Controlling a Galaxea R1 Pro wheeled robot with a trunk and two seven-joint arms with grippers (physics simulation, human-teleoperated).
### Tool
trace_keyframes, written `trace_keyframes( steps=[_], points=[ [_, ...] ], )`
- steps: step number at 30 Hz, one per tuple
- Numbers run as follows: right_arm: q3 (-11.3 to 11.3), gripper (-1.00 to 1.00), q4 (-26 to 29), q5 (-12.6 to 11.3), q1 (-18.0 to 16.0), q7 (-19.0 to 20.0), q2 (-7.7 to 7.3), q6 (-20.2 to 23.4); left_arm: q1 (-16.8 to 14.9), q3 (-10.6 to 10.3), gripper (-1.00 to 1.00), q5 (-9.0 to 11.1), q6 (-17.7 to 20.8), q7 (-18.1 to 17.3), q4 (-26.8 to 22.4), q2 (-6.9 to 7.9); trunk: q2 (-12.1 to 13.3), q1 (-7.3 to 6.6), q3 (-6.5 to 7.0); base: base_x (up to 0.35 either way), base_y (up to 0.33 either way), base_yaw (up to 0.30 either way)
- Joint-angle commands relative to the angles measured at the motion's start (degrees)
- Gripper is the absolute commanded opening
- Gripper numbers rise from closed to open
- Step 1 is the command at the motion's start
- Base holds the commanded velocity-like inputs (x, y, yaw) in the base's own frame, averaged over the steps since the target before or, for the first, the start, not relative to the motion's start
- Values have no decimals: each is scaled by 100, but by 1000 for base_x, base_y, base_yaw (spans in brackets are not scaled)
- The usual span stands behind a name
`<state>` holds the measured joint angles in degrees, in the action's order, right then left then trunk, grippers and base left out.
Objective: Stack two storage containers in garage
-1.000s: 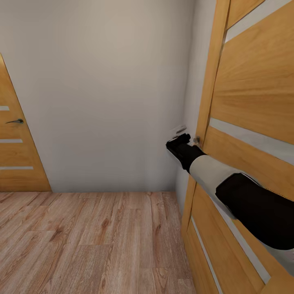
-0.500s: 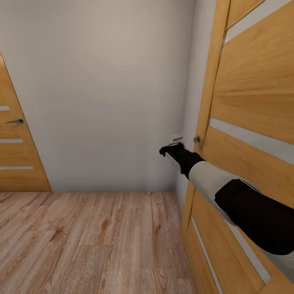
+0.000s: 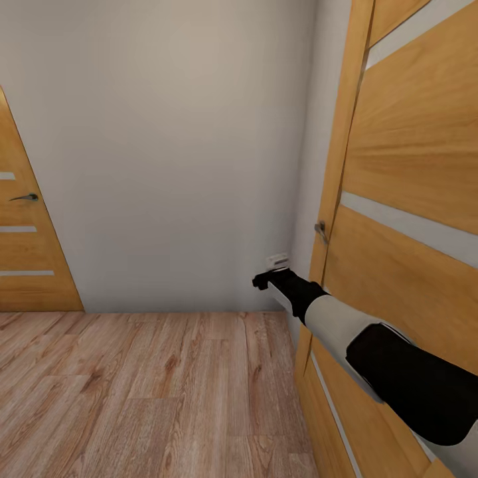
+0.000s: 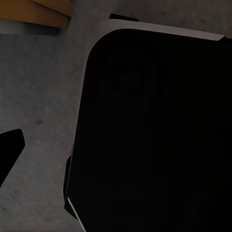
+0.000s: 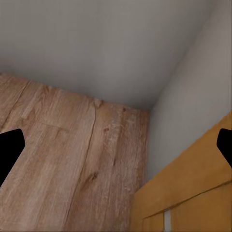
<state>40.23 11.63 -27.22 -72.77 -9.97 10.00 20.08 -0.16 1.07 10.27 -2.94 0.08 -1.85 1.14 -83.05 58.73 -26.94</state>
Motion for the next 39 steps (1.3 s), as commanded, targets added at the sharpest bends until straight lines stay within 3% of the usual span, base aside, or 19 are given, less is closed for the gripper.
trace_keyframes(
  steps=[1,16,30,39],
  points=[
    [46,100,4,-55,-4,7,0,23,-2,7,100,28,-14,1,1,0,-3,0,-6,0,0,0],
    [39,100,-70,-52,105,150,0,25,-2,7,100,28,-14,1,1,1,-3,0,-6,0,0,0],
    [63,100,-87,37,2222,180,0,-369,-2,7,100,28,-19,-12,1,26,-3,0,-6,0,0,0],
    [80,100,-143,124,3157,181,0,-600,-2,7,100,28,-16,-17,1,35,-3,0,-6,0,0,0]
  ],
)
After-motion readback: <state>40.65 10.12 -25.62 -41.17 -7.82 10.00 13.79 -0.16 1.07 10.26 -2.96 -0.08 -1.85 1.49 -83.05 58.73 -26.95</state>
